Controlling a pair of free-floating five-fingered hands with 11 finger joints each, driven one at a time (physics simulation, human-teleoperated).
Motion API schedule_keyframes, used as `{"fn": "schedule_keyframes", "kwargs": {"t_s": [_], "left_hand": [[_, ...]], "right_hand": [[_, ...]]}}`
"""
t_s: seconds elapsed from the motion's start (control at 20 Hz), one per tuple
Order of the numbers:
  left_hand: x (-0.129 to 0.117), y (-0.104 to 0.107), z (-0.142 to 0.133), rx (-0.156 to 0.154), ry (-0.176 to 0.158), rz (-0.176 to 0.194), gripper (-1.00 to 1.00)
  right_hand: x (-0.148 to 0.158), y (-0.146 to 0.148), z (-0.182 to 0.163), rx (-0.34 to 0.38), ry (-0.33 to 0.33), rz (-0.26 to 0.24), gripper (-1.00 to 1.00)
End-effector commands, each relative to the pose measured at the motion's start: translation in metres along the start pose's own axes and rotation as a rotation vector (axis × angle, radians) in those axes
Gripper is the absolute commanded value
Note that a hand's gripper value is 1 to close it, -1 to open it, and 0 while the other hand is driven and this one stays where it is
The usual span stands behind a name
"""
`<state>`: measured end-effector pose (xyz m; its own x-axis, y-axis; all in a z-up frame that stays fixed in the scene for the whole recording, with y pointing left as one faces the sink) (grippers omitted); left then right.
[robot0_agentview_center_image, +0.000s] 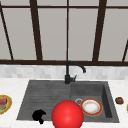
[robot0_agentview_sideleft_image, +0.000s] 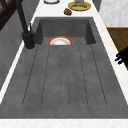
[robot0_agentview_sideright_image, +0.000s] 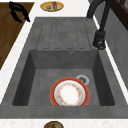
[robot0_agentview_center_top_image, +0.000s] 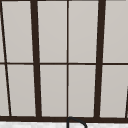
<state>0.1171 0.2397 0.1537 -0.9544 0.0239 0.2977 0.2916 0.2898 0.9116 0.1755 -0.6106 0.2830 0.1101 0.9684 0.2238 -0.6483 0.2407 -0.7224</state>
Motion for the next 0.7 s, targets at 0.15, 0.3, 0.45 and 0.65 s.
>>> {"fn": "schedule_keyframes", "kwargs": {"t_s": [0.15,0.3,0.45,0.65], "left_hand": [[0.0,0.0,0.0,0.0,0.0,0.0,0.0],[0.0,0.0,0.0,0.0,0.0,0.0,0.0],[0.0,0.0,0.0,0.0,0.0,0.0,0.0],[0.0,0.0,0.0,0.0,0.0,0.0,0.0]], "right_hand": [[-0.028,0.025,-0.029,-0.037,-0.114,0.065,-1.0],[-0.052,0.028,-0.033,-0.095,-0.164,0.044,-1.0],[-0.068,0.031,-0.039,-0.121,-0.212,0.041,-1.0],[-0.067,0.017,-0.071,-0.12,-0.175,0.023,-1.0]]}}
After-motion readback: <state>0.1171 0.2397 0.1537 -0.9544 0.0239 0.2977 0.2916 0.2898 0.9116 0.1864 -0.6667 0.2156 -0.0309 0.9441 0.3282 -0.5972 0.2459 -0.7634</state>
